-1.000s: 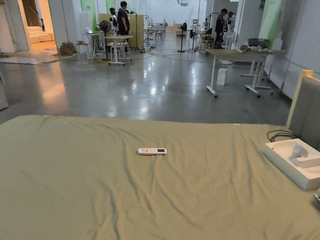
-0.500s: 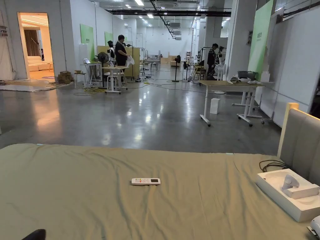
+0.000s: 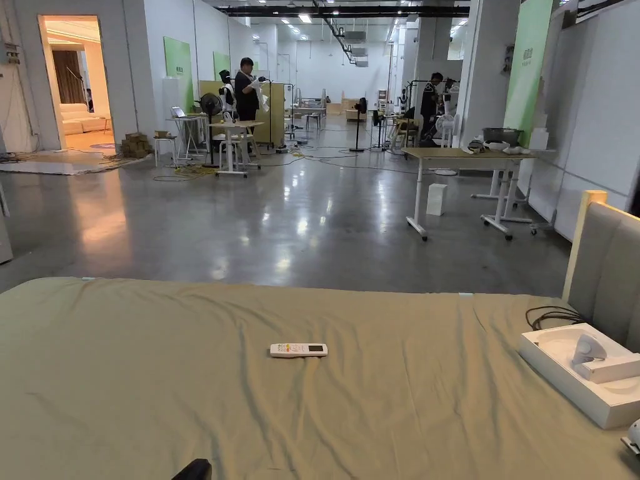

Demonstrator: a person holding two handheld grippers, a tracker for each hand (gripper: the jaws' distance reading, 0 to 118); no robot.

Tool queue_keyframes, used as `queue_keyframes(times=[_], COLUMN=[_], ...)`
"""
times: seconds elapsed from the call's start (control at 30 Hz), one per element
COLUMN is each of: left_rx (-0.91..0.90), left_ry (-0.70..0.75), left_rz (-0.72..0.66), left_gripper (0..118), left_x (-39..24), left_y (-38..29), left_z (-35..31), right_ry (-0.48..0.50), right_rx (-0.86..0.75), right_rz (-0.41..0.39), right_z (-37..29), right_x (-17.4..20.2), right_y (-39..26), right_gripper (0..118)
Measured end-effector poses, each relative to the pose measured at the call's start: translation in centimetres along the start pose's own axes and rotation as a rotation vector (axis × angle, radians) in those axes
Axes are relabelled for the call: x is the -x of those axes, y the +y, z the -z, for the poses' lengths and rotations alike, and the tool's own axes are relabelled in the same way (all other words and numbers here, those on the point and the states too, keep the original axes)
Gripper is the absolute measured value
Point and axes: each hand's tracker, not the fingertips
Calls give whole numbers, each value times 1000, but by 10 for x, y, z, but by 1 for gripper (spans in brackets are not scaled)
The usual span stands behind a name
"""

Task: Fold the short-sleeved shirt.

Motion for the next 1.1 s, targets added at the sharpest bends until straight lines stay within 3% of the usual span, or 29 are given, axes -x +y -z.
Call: queue_keyframes(times=[0.43,0.67,0.73,0.83,0.87,0.97,1.1], left_rx=[92,197,259,390,426,523,630], left_ry=[-13,-42,-74,-124,-126,-196,-280], left_rz=[-183,-386,-469,-677,-746,-864,-1053], left_gripper=[1,6,19,93,106,106,106], left_x=[40,96,124,165,177,206,235], left_y=[-18,-49,-67,-106,-124,-177,-240], left_z=[13,24,30,47,54,71,91], right_ry=[-1,-8,-8,14,37,70,57], right_rx=[35,76,98,150,172,236,295], right_rz=[52,55,69,126,153,211,212], right_z=[3,8,8,14,17,23,25], right_x=[-12,-17,-19,-23,-24,-24,-19], right_y=[-9,-19,-24,-35,-40,-52,-62], right_gripper=[0,0,0,0,0,0,0])
